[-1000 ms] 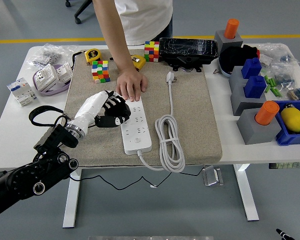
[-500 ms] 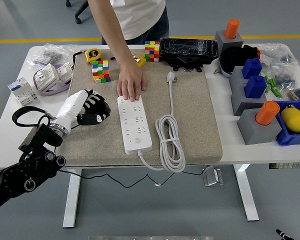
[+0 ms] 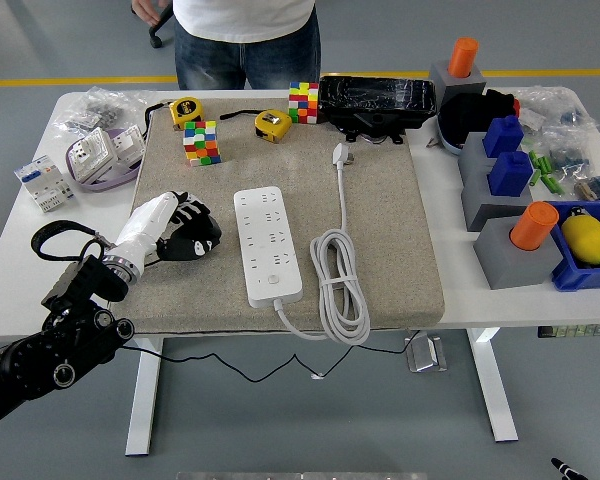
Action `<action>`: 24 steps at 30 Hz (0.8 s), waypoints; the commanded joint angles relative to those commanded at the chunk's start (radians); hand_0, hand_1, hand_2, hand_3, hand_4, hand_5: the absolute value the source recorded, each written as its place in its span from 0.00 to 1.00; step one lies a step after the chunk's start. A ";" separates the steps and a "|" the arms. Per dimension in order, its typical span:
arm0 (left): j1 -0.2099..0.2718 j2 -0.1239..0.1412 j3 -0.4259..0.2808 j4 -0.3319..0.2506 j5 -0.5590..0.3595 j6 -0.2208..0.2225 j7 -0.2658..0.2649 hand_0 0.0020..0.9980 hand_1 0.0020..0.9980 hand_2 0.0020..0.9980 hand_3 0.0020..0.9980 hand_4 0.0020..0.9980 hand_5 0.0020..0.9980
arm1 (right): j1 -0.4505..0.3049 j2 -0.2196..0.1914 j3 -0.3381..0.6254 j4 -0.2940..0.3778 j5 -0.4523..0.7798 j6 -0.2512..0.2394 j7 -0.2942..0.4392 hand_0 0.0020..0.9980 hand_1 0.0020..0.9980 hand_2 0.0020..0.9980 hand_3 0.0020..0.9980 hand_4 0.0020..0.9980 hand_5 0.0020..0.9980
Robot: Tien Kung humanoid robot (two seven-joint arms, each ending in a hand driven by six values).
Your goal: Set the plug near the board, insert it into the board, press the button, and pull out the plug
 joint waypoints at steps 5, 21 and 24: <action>0.000 0.000 -0.001 -0.001 0.013 -0.007 0.012 0.67 0.70 0.69 0.69 0.93 0.21 | 0.001 0.000 0.001 0.000 0.000 0.000 0.000 0.61 0.64 0.64 0.55 0.95 0.49; 0.058 0.007 -0.126 -0.113 -0.043 0.028 -0.085 0.63 0.70 0.71 0.75 1.00 0.34 | 0.002 -0.001 -0.001 -0.001 0.000 0.000 0.000 0.61 0.64 0.64 0.55 0.95 0.49; 0.081 0.003 -0.166 -0.137 -0.140 0.029 -0.157 0.63 0.70 0.71 0.75 1.00 0.34 | 0.002 -0.001 -0.001 -0.002 0.001 0.000 0.000 0.61 0.64 0.64 0.55 0.95 0.49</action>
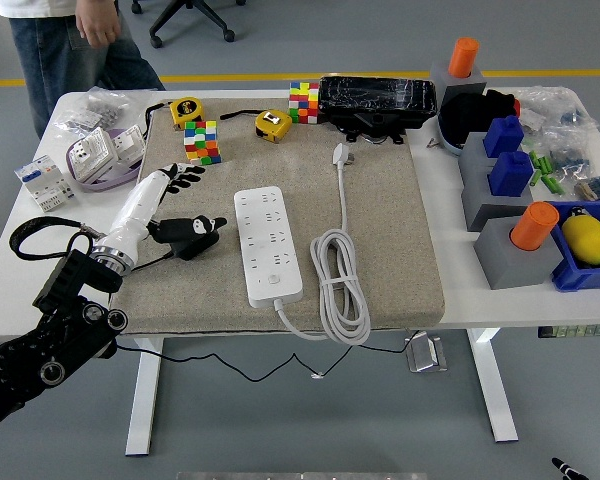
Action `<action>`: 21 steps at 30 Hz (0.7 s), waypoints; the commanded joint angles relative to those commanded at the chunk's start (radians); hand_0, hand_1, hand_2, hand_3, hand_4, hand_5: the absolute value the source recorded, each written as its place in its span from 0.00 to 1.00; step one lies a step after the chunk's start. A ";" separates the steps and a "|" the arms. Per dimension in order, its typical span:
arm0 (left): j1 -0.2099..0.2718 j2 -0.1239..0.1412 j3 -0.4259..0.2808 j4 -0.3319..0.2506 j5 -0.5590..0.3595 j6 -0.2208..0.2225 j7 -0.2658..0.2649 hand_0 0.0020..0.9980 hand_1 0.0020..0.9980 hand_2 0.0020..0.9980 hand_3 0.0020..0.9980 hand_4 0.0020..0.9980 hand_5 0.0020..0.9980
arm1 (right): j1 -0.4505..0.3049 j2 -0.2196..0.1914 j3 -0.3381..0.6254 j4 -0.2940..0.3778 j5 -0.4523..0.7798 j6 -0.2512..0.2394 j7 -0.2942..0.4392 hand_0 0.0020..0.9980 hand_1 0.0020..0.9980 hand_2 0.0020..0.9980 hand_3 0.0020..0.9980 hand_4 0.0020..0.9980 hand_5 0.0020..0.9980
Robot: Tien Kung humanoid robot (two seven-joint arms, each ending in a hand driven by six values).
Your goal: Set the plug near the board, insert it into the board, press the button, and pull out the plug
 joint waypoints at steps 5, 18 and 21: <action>0.042 -0.001 -0.045 -0.016 -0.167 0.018 -0.112 0.39 0.52 0.55 0.60 0.85 0.28 | 0.005 0.000 -0.002 0.000 0.002 0.000 0.000 0.61 0.64 0.64 0.55 0.95 0.49; 0.110 0.032 -0.144 0.010 -0.333 -0.010 -0.157 0.36 0.46 0.52 0.58 0.79 0.27 | 0.008 0.010 -0.012 -0.012 0.005 -0.001 -0.001 0.61 0.64 0.64 0.55 0.95 0.49; 0.116 0.033 -0.158 0.007 -0.329 -0.011 -0.155 0.36 0.46 0.52 0.58 0.78 0.27 | 0.006 0.013 -0.012 -0.014 0.005 0.000 -0.001 0.61 0.64 0.64 0.55 0.95 0.49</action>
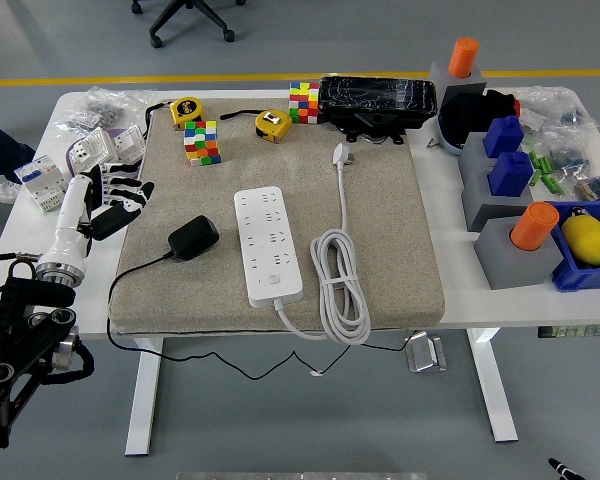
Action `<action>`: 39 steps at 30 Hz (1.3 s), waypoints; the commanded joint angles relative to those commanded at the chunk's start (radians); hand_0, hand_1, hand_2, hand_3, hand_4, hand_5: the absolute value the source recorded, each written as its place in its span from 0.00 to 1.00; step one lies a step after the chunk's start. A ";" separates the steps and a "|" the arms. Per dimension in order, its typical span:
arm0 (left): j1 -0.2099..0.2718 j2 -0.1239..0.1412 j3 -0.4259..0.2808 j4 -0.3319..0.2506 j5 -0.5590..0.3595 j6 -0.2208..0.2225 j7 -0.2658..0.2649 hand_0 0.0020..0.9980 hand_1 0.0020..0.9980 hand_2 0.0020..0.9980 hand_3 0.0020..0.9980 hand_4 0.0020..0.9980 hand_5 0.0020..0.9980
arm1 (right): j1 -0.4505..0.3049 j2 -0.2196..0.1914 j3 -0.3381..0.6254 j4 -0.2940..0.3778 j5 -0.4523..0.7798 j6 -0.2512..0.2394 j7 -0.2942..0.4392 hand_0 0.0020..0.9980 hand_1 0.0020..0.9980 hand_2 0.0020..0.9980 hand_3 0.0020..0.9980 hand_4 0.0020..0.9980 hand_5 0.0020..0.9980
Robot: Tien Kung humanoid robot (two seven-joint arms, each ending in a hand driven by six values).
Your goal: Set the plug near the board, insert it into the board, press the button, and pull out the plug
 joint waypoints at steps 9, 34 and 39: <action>0.010 -0.002 -0.023 -0.019 0.019 -0.006 0.011 0.36 0.46 0.52 0.58 0.78 0.27 | -0.004 -0.002 0.009 0.003 -0.005 -0.001 0.001 0.61 0.64 0.64 0.55 0.94 0.49; 0.021 -0.007 -0.074 -0.047 0.044 -0.020 0.043 0.36 0.46 0.53 0.58 0.78 0.27 | -0.008 0.007 0.040 -0.002 -0.013 -0.001 0.000 0.61 0.64 0.65 0.55 0.94 0.49; 0.021 -0.006 -0.079 -0.053 0.048 -0.024 0.049 0.36 0.46 0.53 0.58 0.78 0.27 | -0.006 0.006 0.044 -0.002 -0.013 -0.001 -0.001 0.61 0.64 0.65 0.55 0.94 0.49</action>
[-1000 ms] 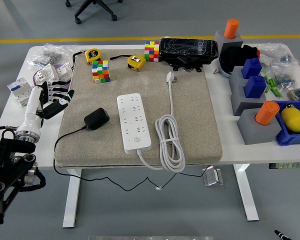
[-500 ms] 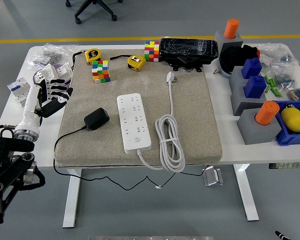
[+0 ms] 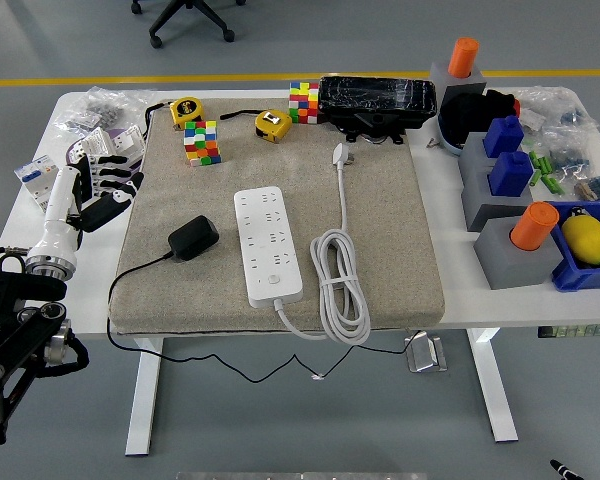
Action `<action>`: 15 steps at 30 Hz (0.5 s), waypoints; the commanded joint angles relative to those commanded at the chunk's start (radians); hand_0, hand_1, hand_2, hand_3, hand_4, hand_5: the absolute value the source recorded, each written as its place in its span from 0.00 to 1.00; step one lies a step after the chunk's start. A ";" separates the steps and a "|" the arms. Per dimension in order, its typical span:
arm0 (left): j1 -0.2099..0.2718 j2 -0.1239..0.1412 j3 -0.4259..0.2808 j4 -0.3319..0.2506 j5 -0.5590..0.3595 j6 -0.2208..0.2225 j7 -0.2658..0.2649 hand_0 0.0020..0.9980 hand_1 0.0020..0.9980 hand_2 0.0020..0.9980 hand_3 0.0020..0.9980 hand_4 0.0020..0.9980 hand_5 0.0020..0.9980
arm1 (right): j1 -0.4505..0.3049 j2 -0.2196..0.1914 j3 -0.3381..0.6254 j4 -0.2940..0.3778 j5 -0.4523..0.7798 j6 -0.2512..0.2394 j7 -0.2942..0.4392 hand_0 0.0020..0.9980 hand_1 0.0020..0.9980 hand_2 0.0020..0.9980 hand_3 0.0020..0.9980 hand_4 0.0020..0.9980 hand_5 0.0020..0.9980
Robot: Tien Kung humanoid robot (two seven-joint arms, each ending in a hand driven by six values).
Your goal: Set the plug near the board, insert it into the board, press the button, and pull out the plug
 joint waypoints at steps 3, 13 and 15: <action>0.001 0.000 -0.003 -0.004 0.001 -0.001 0.002 0.36 0.46 0.53 0.58 0.78 0.27 | 0.000 0.001 0.000 0.000 0.000 0.000 0.000 0.61 0.64 0.65 0.55 0.94 0.49; 0.002 0.000 -0.012 -0.012 0.005 -0.004 0.005 0.36 0.46 0.53 0.58 0.78 0.27 | 0.002 -0.001 -0.003 0.000 0.000 0.001 0.000 0.61 0.64 0.65 0.55 0.94 0.49; 0.001 0.002 -0.008 -0.013 0.004 -0.004 0.004 0.36 0.46 0.53 0.58 0.78 0.27 | 0.002 -0.001 -0.003 -0.001 0.003 0.004 0.000 0.61 0.64 0.65 0.55 0.94 0.49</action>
